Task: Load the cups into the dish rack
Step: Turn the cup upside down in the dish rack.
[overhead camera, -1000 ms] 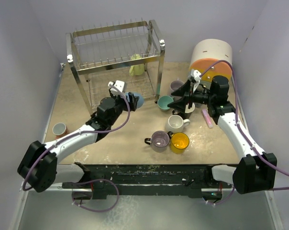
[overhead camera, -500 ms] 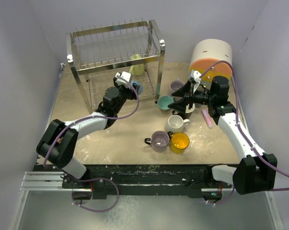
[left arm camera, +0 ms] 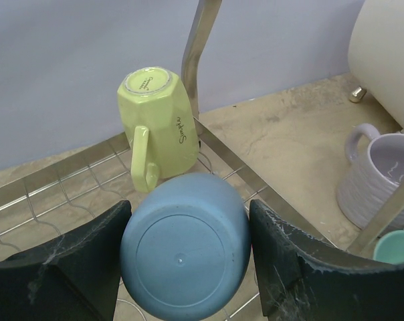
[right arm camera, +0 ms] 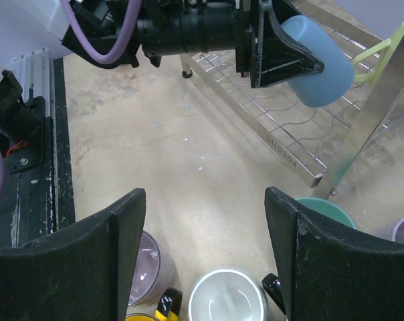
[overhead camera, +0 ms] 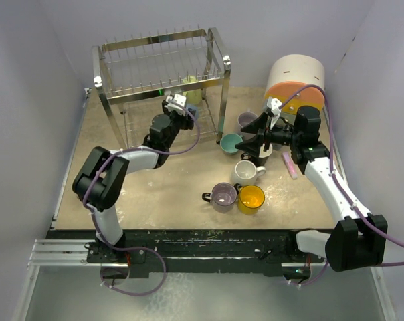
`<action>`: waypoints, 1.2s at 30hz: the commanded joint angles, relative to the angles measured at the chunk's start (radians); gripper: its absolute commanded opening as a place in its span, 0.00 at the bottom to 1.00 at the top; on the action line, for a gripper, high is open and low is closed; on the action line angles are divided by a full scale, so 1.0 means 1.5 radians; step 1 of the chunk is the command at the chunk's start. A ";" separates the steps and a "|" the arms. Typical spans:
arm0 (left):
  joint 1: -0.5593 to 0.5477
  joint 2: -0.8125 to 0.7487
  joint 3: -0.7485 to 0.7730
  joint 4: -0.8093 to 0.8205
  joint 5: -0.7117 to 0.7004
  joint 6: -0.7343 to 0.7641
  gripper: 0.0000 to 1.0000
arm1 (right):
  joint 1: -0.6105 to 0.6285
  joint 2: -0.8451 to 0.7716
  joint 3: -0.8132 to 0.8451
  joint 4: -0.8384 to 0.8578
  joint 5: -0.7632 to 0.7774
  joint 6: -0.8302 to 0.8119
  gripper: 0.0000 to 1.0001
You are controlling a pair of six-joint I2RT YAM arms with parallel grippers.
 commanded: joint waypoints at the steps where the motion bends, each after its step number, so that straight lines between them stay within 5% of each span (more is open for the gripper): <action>1: 0.013 0.026 0.044 0.064 0.022 0.003 0.00 | -0.003 -0.017 0.009 0.032 0.006 -0.011 0.74; 23: 0.045 0.163 0.262 -0.155 0.085 0.005 0.01 | -0.004 -0.024 0.007 0.034 0.002 -0.012 0.74; 36: 0.050 0.209 0.394 -0.326 0.087 0.009 0.12 | -0.003 -0.032 0.005 0.038 -0.002 -0.011 0.74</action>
